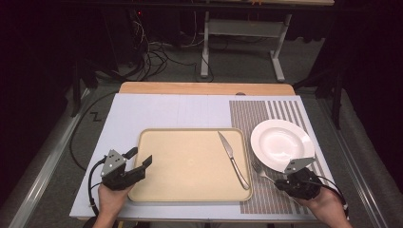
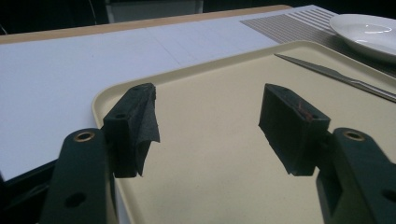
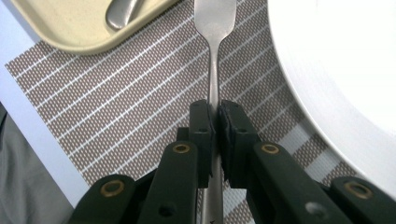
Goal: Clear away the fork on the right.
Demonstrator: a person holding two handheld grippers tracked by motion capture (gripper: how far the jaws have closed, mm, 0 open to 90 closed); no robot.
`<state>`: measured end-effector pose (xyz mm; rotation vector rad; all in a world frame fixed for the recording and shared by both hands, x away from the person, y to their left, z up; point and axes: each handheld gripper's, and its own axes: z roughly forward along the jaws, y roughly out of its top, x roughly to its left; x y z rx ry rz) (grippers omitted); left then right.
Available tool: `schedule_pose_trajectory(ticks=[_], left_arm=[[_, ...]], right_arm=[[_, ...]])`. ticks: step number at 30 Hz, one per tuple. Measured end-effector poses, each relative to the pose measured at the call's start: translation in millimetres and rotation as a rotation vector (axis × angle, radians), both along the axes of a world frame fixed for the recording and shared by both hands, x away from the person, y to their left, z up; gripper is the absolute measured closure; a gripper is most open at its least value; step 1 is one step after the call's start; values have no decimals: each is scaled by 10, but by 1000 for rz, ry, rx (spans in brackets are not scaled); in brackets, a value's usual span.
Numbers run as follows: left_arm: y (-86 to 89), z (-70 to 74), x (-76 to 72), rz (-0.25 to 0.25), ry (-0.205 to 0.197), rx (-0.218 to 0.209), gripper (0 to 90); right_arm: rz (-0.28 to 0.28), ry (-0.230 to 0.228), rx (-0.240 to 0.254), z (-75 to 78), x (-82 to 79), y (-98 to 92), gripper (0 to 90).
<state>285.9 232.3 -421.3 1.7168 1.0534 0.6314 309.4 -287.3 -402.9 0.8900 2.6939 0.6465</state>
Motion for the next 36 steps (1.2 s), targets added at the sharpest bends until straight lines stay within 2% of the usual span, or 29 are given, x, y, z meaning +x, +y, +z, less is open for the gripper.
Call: schedule_pose_trajectory(ticks=[5, 15, 24, 29, 36], left_arm=[[4, 1, 7, 3, 1, -2, 371], [37, 17, -27, 14, -11, -4, 371], [41, 16, -23, 12, -7, -13, 371], [20, 14, -30, 2, -8, -3, 371], [36, 20, -52, 11, -14, 3, 373]], right_arm=[[14, -3, 4, 41, 26, 45, 851], [5, -17, 39, 168, 84, 114, 851], [-7, -12, 61, 236, 123, 281, 851], [-20, -21, 79, 305, 173, 356, 851], [-16, -10, 99, 293, 211, 534, 850]])
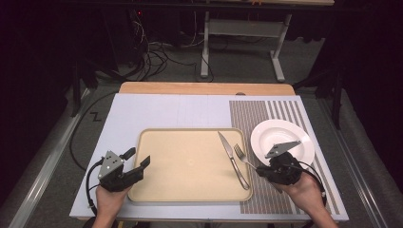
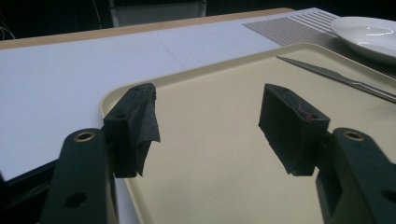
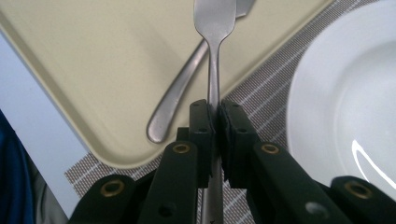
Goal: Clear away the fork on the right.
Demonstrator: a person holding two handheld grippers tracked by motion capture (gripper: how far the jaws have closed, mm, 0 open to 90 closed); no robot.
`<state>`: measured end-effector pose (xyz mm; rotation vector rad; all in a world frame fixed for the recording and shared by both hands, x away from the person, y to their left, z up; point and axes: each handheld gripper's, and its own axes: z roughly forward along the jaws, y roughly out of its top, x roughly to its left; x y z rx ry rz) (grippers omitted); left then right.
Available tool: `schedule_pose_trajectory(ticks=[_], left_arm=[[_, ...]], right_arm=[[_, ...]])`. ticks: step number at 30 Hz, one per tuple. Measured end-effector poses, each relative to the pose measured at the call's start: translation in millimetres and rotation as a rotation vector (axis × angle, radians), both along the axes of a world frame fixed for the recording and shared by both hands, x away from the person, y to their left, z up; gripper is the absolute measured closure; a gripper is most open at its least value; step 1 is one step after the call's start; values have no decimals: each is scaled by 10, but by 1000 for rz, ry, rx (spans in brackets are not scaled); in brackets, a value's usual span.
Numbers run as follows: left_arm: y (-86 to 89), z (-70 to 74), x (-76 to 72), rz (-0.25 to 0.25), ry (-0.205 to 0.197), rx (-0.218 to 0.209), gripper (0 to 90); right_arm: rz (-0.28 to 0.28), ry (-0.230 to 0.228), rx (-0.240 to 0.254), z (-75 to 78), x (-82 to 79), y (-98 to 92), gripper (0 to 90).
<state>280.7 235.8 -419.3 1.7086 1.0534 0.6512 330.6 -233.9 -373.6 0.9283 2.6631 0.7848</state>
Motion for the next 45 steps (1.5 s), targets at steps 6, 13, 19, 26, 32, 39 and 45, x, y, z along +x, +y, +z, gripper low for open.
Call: schedule_pose_trajectory(ticks=[6, 13, 19, 26, 32, 39, 45], left_arm=[[8, -1, 6, 0, 3, -4, 372], [7, -2, 11, -3, 3, -1, 372], [-26, -2, -25, -13, -5, 20, 372], [32, 2, -30, 0, -7, 7, 371], [43, -4, -4, 11, 3, 4, 370], [21, -7, -3, 5, -1, 11, 370], [20, -10, -2, 3, -2, 17, 371]], right_arm=[[15, -8, 12, 23, 27, 166, 850], [21, 0, 25, 47, 73, 372, 850], [41, 20, 41, 38, 176, 539, 851], [41, 41, 40, 16, 185, 742, 850], [-3, 87, 41, -41, 242, 852, 850], [-19, 97, 26, -109, 306, 901, 850], [-25, 108, 3, -187, 330, 1003, 850]])
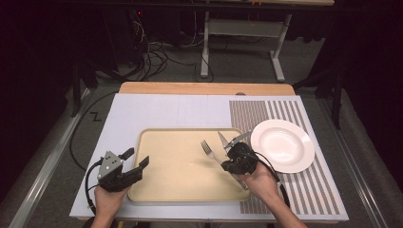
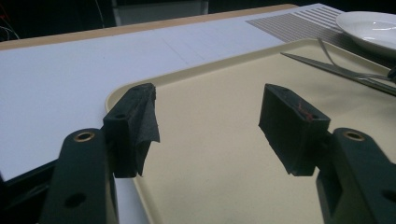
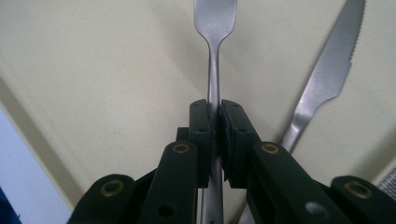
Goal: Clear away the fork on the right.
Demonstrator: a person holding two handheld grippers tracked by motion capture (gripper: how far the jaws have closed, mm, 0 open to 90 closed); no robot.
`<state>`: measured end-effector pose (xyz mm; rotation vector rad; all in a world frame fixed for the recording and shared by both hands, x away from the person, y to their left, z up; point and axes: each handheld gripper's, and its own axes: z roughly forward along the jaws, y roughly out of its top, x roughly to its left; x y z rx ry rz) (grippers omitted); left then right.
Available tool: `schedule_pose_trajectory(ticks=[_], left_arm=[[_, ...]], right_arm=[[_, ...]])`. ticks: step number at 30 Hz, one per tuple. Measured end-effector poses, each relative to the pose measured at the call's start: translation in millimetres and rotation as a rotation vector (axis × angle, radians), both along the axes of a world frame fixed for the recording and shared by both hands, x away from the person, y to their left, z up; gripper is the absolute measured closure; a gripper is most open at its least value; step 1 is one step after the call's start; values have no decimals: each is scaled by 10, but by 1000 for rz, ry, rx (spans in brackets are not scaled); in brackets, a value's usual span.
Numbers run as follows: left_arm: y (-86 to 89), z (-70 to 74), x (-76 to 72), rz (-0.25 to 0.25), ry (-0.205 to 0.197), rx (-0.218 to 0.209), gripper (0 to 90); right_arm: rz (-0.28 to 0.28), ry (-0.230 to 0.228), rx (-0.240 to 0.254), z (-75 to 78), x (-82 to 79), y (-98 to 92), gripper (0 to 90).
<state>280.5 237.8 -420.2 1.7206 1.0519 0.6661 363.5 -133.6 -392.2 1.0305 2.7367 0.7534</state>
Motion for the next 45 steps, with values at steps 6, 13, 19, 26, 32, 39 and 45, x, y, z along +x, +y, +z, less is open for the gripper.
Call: schedule_pose_trajectory(ticks=[6, 13, 19, 26, 32, 39, 45], left_arm=[[2, -5, 21, 3, 5, -5, 371], [-20, 2, -12, -9, -4, 4, 371], [-24, -4, 10, -20, 8, -1, 371], [-56, -7, 2, -23, 4, 3, 371], [-38, -5, 11, -16, 4, -4, 372], [-33, -3, 8, -9, -3, -7, 374], [-27, -3, 15, -9, 0, -8, 374]], right_arm=[[-4, 19, -3, -101, 60, 92, 849], [-16, -18, -42, -200, 33, 171, 848], [-19, -38, -49, -249, 11, 168, 843], [-15, -96, -86, -261, -47, 185, 787], [-13, -113, -92, -263, -26, 179, 783], [-2, -173, -125, -273, -36, 186, 784], [-14, -157, -111, -271, 10, 149, 810]])
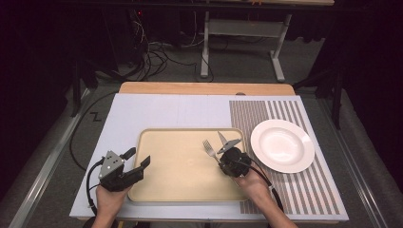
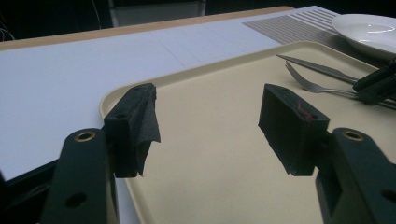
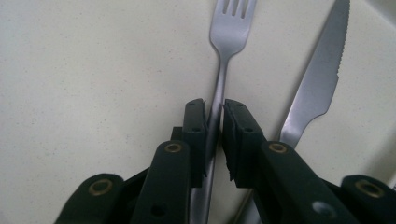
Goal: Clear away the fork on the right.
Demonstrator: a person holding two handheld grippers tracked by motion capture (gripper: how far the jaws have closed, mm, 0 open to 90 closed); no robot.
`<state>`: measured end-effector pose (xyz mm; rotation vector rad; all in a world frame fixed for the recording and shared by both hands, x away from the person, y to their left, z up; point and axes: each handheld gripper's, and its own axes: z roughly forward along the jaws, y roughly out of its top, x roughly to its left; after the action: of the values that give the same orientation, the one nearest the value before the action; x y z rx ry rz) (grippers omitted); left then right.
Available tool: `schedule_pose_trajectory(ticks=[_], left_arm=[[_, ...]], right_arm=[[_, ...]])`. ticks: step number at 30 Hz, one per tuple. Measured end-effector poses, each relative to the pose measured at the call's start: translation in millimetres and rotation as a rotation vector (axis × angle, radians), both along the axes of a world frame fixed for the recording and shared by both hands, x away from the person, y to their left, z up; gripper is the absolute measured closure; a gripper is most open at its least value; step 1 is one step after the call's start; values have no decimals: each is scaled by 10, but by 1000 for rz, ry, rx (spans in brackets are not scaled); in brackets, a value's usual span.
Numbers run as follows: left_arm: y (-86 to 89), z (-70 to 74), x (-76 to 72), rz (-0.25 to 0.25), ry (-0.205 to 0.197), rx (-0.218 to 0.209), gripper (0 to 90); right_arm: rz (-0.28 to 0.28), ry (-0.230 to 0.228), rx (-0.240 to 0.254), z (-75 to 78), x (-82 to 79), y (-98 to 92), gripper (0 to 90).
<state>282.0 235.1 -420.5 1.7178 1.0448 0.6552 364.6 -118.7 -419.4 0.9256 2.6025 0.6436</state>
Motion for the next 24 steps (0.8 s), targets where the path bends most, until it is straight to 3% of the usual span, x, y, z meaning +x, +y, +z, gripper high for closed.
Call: schedule_pose_trajectory(ticks=[11, 24], left_arm=[[-5, 0, -10, -2, 0, 2, 374], [-13, -1, -14, -4, 0, 6, 374]], right_arm=[[-29, 7, 28, -7, 45, -40, 807], [-51, -25, 12, -11, 58, -80, 769]])
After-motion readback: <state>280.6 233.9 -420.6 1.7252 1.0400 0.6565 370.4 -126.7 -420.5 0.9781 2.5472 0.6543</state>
